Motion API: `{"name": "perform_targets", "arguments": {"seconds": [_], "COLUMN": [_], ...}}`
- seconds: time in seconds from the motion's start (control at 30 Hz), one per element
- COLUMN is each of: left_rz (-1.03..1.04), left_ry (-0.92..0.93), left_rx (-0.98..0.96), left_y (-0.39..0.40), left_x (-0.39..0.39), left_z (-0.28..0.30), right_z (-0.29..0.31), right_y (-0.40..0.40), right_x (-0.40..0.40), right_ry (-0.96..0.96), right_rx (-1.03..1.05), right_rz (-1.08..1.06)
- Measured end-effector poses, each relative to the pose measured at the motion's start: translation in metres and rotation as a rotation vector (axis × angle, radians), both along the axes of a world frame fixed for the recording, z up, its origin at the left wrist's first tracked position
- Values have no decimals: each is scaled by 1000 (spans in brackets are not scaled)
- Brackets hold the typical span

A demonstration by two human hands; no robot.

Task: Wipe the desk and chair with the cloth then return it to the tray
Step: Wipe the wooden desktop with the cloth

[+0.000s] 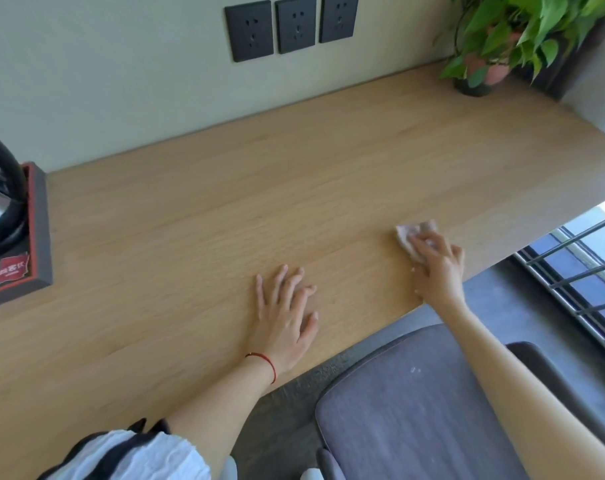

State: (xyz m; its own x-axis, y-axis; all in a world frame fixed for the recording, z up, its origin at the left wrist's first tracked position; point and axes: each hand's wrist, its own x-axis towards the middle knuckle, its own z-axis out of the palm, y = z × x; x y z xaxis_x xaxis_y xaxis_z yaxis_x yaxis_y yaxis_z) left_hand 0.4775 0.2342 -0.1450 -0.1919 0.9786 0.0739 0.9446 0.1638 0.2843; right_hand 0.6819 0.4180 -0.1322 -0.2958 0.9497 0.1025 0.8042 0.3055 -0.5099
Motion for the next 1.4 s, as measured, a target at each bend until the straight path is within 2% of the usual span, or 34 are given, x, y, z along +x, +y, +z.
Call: {"name": "perform_targets", "arguments": {"seconds": [0.07,0.1,0.17,0.23,0.3,0.37,0.43,0.57,0.63,0.77,0.83,0.9,0.97,1.07,1.17,1.23,1.4], "left_rz": [0,-2,1,20,44,31,16,32,46,44,43,47,48,47,41,41,46], "left_ry": [0,-3,-24,-37,-28,24,67,85,67,44,37,36,37,45,44,50,93], "left_rx": [-9,-11,-12,-32,-55,-85,-104,-145,-148,-127,-118,-111,-100,-106,-115,-114,-117], "left_y": [-1,-1,-1,-3,-11,-25,-38,-39,-39,-40,-40,-40,-41,-39,-38,-39,-39], "left_x": [-1,-1,0,1,-3,-12,-22,-27,-25,-26,-26,-26,-27,-27,-26,-26,-23], "left_z": [0,0,1,3,2,-1,-1,3,4,2,2,0,-1,0,2,2,3], "right_z": [2,4,6,3,0,0,3,6,5,0,-4,-2,-1,6,6,4,3], "right_y": [9,5,-20,-62,-96,-97,-69,-8,-17,-89,-112,-99,-61,-4,-4,-31,-113], "right_x": [-23,-36,-60,-70,-56,-28,-5,-10,-37,-75,-62,-31,0,17,-8,-31,-47], "right_ry": [5,-4,-34,-15,-14,-29,-45,-10,11,-12,-22,-44,-63,-50,-33,-45,-33], "right_rx": [-13,-12,-3,43,62,87,107,-8,-21,63,79,109,111,28,15,26,50], "right_rz": [-152,-147,-3,231,422,501,446,-46,-101,289,510,614,456,53,-88,17,487]}}
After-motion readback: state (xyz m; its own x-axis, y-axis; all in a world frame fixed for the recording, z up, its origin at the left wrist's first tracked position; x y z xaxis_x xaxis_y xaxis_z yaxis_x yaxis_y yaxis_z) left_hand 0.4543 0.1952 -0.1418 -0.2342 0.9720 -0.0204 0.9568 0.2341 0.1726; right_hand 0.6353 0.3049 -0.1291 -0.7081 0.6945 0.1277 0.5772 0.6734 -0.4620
